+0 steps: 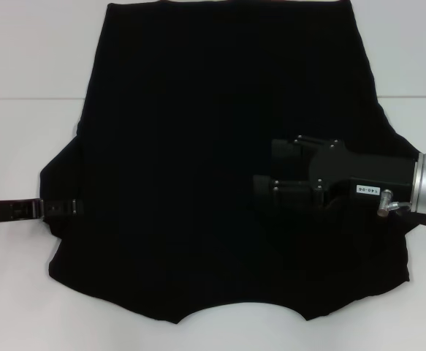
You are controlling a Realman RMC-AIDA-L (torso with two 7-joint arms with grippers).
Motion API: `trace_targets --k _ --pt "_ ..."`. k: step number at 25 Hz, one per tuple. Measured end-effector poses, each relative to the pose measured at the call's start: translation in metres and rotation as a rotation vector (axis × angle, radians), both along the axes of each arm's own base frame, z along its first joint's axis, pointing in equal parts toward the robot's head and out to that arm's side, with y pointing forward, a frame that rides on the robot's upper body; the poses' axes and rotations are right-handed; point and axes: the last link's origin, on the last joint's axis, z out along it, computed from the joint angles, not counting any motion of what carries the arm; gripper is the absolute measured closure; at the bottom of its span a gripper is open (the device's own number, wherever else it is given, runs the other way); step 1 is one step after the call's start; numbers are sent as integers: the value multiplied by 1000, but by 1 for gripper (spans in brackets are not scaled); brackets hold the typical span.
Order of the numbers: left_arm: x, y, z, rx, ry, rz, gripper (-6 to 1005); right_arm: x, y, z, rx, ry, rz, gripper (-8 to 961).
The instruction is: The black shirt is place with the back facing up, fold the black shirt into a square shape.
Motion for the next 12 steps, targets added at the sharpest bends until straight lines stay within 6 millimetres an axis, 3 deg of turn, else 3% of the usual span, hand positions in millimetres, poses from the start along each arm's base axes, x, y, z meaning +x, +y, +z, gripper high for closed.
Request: trace_targets --k 12 --pt "-1 2 5 13 9 4 91 0 0 1 4 3 -2 76"
